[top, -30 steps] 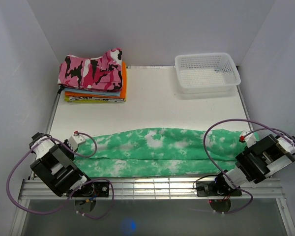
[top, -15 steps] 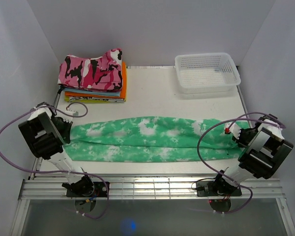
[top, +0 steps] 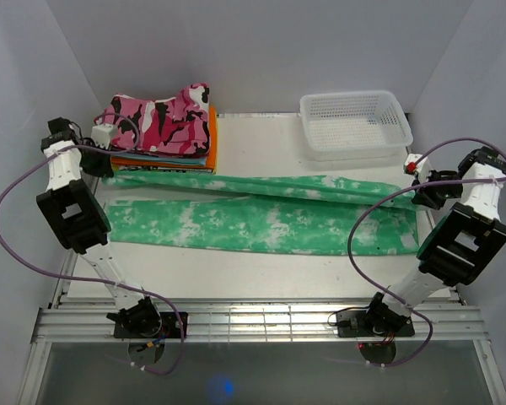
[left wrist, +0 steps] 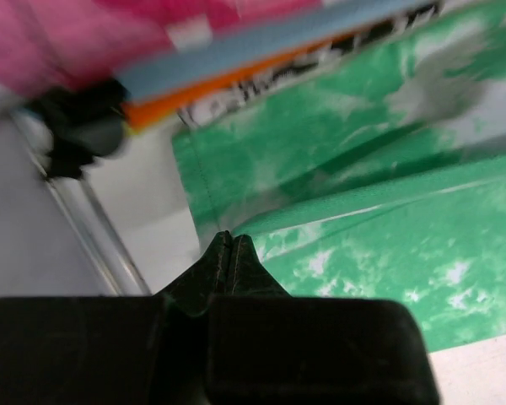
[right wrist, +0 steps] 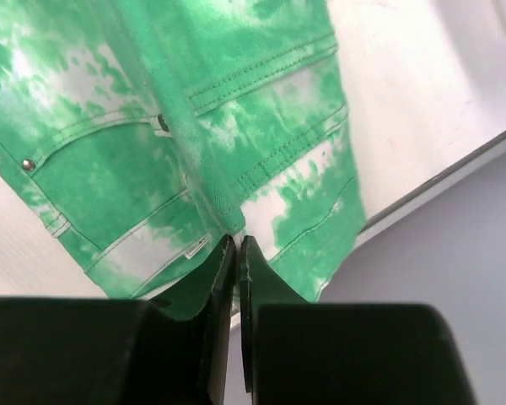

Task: Fold and stack the trousers
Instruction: Fold the trousers

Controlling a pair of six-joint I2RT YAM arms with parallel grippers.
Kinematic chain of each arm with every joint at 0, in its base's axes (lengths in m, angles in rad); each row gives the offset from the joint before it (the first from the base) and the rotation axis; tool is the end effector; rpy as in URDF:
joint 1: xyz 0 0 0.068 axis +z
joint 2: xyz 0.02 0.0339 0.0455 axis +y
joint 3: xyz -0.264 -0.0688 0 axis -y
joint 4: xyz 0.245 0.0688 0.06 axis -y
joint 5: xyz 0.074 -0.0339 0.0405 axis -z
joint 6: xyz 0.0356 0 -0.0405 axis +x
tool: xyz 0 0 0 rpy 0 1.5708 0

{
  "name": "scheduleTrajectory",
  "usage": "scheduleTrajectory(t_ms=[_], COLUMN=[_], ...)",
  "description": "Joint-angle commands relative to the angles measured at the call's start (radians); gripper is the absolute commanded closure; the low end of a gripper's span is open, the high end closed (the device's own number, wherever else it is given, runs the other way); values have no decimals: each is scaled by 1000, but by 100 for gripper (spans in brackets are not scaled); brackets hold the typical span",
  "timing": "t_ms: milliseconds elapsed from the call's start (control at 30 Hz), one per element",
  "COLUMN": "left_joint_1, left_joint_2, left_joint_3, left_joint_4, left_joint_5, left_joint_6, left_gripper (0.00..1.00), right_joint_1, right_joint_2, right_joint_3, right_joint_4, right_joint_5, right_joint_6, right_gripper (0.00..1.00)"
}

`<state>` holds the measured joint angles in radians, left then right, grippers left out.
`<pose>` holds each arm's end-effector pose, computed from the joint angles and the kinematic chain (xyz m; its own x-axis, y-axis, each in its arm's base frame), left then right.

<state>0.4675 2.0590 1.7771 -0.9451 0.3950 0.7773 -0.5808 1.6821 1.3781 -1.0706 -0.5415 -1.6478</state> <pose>0.3917 0.1824 0.2355 -0.8096 0.3165 -0.4944 0.3755 0.9266 -0.0218 0.2788 -0.1610 0.2573 -0.3220 -0.8107 -0.4890 -0.8473 0.4772 -0.2333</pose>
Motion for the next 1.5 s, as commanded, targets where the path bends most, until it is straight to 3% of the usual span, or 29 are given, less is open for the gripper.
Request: scheduleTrajectory(t_ms=[0, 100, 233, 333, 533, 600, 733, 767, 800, 833, 867, 933, 967, 1167, 1267, 1467], left_joint_1=[89, 178, 255, 286, 286, 278, 281, 281, 283, 283, 281, 281, 283, 281, 272, 183], left_joint_2=[-66, -135, -239, -334, -327, -289, -307, -325, -342, -361, -387, -407, -419, -471, -497, -488], left_joint_3=[122, 27, -229, -524, -742, -716, -674, -667, -648, -630, -610, -532, -501, -354, -379, -504], left_joint_4=[43, 37, 60, 138, 276, 267, 227, 191, 172, 149, 87, 19, -48, -214, -205, -77], left_joint_5=[-6, 33, 48, 9, -53, -74, -27, -6, 13, 34, 77, 120, 155, 206, 214, 145], left_joint_6=[42, 114, 279, 376, 389, 314, 299, 318, 347, 362, 375, 396, 401, 428, 401, 266], left_gripper=[100, 100, 100, 100, 100, 80, 53, 46, 29, 27, 23, 2, 2, 2, 4, 28], right_joint_1=[-65, -83, -86, -85, -70, -41, -36, -36, -36, -36, -36, -36, -34, -7, 44, 205], right_joint_2=[-16, -94, -196, -255, -239, -214, -176, -167, -165, -163, -165, -171, -179, -179, -136, -102], right_joint_3=[96, -28, -252, -429, -528, -521, -447, -432, -416, -386, -366, -318, -271, -117, -39, -82], right_joint_4=[-70, -56, 15, 93, 218, 251, 172, 137, 124, 112, 97, 29, 3, -121, -153, -97], right_joint_5=[63, 104, 161, 222, 279, 302, 299, 302, 304, 304, 296, 252, 233, 118, 81, 107], right_joint_6=[-49, -157, -251, -303, -258, -183, -149, -150, -147, -141, -141, -144, -147, -84, -2, 238], right_gripper=[92, 92, 92, 92, 92, 92, 88, 73, 64, 53, 34, 23, 13, 11, 17, 35])
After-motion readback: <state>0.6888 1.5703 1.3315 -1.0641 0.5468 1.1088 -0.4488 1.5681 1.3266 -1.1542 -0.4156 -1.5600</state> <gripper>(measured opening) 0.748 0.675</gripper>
